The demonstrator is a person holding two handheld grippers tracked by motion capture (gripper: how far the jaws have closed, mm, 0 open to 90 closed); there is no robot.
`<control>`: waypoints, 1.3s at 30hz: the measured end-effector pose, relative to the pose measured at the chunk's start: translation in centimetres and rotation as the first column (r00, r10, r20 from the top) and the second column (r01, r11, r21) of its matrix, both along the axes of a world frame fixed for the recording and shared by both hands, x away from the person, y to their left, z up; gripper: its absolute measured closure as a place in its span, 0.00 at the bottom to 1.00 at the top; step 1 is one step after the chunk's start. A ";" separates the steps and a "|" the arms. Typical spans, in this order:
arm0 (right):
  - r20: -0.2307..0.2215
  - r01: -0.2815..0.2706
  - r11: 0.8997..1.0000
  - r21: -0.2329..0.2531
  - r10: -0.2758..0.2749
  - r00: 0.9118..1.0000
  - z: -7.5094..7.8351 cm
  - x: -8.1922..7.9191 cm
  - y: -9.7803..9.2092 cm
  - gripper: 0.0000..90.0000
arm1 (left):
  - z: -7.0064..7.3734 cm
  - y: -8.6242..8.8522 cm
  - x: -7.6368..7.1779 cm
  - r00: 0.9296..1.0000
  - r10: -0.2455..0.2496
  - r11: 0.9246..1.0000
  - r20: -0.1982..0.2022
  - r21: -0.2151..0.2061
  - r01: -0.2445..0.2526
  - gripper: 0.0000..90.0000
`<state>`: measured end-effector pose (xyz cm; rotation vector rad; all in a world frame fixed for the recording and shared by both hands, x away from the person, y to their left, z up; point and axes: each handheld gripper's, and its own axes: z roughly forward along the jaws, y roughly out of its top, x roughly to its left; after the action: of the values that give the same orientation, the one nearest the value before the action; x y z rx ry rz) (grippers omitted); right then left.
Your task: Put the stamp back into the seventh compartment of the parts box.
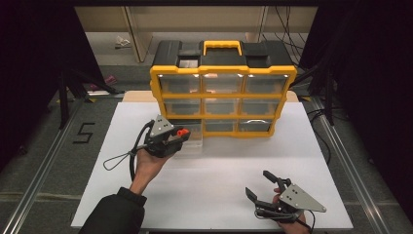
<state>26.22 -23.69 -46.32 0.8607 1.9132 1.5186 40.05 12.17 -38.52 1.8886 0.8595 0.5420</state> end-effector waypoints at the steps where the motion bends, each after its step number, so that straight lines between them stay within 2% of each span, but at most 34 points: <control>1: 0.002 -0.002 1.000 0.002 0.002 1.000 0.0 0.0 0.0 0.24 | 0.0 0.0 0.2 1.000 0.003 1.000 -0.004 0.000 -0.003 0.72; 11: 0.003 -0.003 1.000 0.003 0.003 1.000 0.0 0.0 0.0 0.24 | -0.8 0.1 1.8 0.998 0.027 1.000 -0.048 0.004 -0.027 0.72; 20: 0.000 -0.001 1.000 -0.002 0.001 1.000 0.0 0.0 0.0 0.24 | -1.2 0.6 2.5 0.995 0.058 0.998 -0.079 0.010 -0.057 0.71; 23: 0.000 -0.001 1.000 -0.002 0.001 1.000 0.0 0.0 0.0 0.24 | -1.4 0.5 2.7 0.993 0.074 0.997 -0.088 0.030 -0.072 0.70; 25: 0.000 -0.001 1.000 -0.002 0.001 1.000 0.0 0.0 0.0 0.24 | -1.6 0.3 2.9 0.991 0.096 0.995 -0.093 0.040 -0.093 0.60; 27: 0.001 -0.001 1.000 -0.002 0.001 1.000 0.0 0.0 0.0 0.24 | -1.8 0.1 3.1 0.990 0.100 0.994 -0.104 0.065 -0.093 0.38; 30: 0.004 -0.003 1.000 0.002 0.002 1.000 0.0 0.0 0.0 0.24 | -1.8 -0.2 3.0 0.990 0.088 0.995 -0.109 0.063 -0.082 0.27; 39: 0.004 -0.003 1.000 0.001 0.003 1.000 0.0 0.0 0.0 0.24 | -1.3 -0.2 2.5 0.990 0.078 0.997 -0.115 0.028 -0.075 0.19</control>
<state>26.23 -23.70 -46.30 0.8550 1.9119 1.5225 42.54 12.01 -39.86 1.9294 1.0083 0.4946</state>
